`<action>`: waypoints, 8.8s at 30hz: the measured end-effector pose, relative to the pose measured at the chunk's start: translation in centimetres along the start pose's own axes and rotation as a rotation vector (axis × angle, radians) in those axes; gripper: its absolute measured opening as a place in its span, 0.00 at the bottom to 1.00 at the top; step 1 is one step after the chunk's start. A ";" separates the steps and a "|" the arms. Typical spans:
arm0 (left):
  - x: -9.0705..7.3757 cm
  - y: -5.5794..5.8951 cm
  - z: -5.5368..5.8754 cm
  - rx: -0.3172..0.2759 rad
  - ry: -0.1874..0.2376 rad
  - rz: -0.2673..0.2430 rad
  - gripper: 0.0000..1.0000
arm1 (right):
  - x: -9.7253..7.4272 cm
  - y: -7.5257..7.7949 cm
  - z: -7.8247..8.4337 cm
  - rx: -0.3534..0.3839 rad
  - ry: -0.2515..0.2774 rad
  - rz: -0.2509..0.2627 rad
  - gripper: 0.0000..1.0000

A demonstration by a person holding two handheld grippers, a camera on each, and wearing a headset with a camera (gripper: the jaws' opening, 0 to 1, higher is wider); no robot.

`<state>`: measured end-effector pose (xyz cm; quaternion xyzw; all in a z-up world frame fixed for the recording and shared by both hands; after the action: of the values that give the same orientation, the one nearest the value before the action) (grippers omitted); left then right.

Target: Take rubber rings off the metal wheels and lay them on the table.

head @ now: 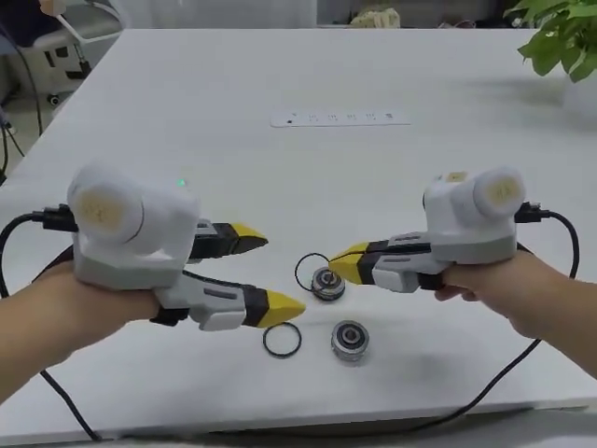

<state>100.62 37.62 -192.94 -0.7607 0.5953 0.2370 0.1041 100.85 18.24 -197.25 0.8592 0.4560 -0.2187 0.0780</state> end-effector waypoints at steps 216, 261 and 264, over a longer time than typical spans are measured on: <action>0.8 -1.7 0.9 -0.049 -0.086 -0.001 0.57 | -0.7 0.8 1.8 0.013 -0.119 0.030 0.21; 6.6 -4.3 0.7 -0.105 -0.146 0.033 0.46 | 0.1 2.0 4.1 0.004 -0.168 0.030 0.24; 7.0 -4.4 0.7 -0.103 -0.148 0.036 0.44 | 0.1 2.0 4.1 0.007 -0.168 0.030 0.24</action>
<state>105.86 33.15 -197.51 -0.7345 0.5866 0.3250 0.1043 101.30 15.81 -201.13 0.8449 0.4342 -0.2902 0.1161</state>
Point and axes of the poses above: the centre of the closed fingertips' face, and the gripper's own axes: x roughly forward along the fingers, y roughly to its right, z roughly out of its underside, the point moved 9 cm from there along -x, roughly backward along the fingers, and after that the axes turned 9 degrees about -x, right-handed, at the moved point
